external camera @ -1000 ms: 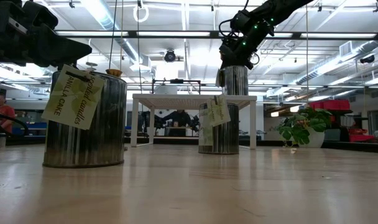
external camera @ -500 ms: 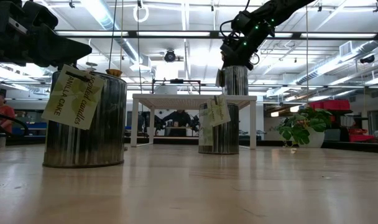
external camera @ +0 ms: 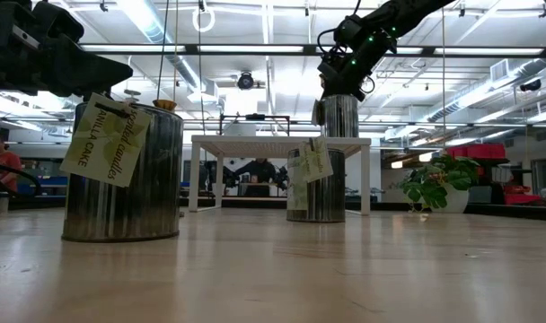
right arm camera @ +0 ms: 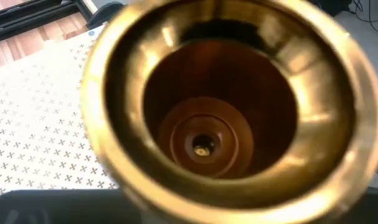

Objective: Pick & Place candle stick holders
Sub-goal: Adjust the candle holder on the shelf

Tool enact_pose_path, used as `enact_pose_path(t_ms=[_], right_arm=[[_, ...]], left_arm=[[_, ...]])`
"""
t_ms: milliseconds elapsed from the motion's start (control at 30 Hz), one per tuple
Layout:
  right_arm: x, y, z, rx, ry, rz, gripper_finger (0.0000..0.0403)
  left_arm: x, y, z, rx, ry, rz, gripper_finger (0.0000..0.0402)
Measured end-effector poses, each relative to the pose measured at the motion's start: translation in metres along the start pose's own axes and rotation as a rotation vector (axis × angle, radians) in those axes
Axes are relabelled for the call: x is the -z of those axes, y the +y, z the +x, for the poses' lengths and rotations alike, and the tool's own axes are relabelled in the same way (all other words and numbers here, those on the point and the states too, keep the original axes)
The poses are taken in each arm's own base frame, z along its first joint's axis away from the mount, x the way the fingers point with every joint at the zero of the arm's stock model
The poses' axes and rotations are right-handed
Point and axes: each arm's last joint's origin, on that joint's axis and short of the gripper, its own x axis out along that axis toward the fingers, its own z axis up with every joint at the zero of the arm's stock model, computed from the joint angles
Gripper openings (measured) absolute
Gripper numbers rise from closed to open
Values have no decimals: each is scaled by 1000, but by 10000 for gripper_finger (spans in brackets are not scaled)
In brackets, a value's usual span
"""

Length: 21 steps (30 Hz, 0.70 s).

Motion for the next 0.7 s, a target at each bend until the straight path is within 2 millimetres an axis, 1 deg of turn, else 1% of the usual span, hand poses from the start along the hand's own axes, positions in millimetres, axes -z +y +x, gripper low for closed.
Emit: enact_pose_path(t_ms=[700], right_arm=[[-3,0,0,3,-35,-4,14]], left_arm=[[0,0,0,0,0,0,32]])
